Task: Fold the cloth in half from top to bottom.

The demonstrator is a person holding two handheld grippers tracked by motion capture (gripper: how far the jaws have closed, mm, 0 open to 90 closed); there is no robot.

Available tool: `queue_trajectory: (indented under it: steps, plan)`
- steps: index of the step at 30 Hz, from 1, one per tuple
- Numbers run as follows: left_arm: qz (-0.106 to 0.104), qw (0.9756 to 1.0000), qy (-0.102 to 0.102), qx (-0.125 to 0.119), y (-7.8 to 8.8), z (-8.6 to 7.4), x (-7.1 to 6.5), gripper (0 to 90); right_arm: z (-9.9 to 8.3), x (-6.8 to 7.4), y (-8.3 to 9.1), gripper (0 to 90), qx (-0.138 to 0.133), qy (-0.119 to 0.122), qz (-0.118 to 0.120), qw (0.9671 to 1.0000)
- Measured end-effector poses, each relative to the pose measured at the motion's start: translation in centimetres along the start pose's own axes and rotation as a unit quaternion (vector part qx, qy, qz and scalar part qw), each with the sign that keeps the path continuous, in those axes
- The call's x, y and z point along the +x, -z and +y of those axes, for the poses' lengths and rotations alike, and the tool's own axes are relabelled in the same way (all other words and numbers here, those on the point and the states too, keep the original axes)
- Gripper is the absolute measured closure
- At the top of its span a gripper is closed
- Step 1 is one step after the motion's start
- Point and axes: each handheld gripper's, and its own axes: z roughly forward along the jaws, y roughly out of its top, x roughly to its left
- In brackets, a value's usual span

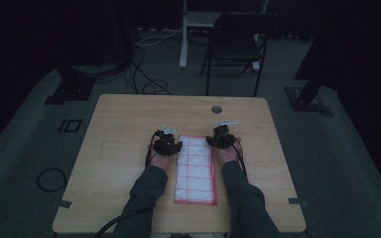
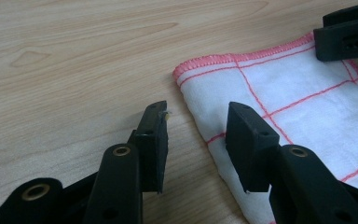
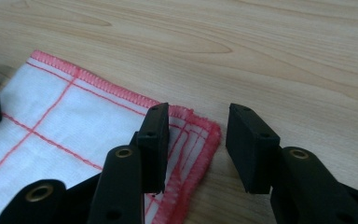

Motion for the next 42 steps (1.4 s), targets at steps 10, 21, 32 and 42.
queue_trajectory:
  steps: [10,21,32,42]
  plan:
    - [0.002,1.0,-0.007,0.006,-0.5,0.5,-0.4,58.2,0.1,0.8,0.0,64.2,0.015,0.026,-0.002,0.9996]
    - [-0.012,0.9992,0.003,0.037,-0.9,1.5,-1.0,66.0,0.1,1.0,0.0,81.5,0.016,0.029,0.015,0.9994]
    - [-0.01,0.9992,0.012,0.036,-0.7,1.9,-1.2,86.4,0.1,1.2,0.6,83.0,-0.009,0.038,0.009,0.9992]
    - [-0.017,0.9997,0.009,0.013,0.6,3.0,-1.0,86.0,0.9,1.3,1.7,82.9,-0.035,0.042,0.008,0.9985]
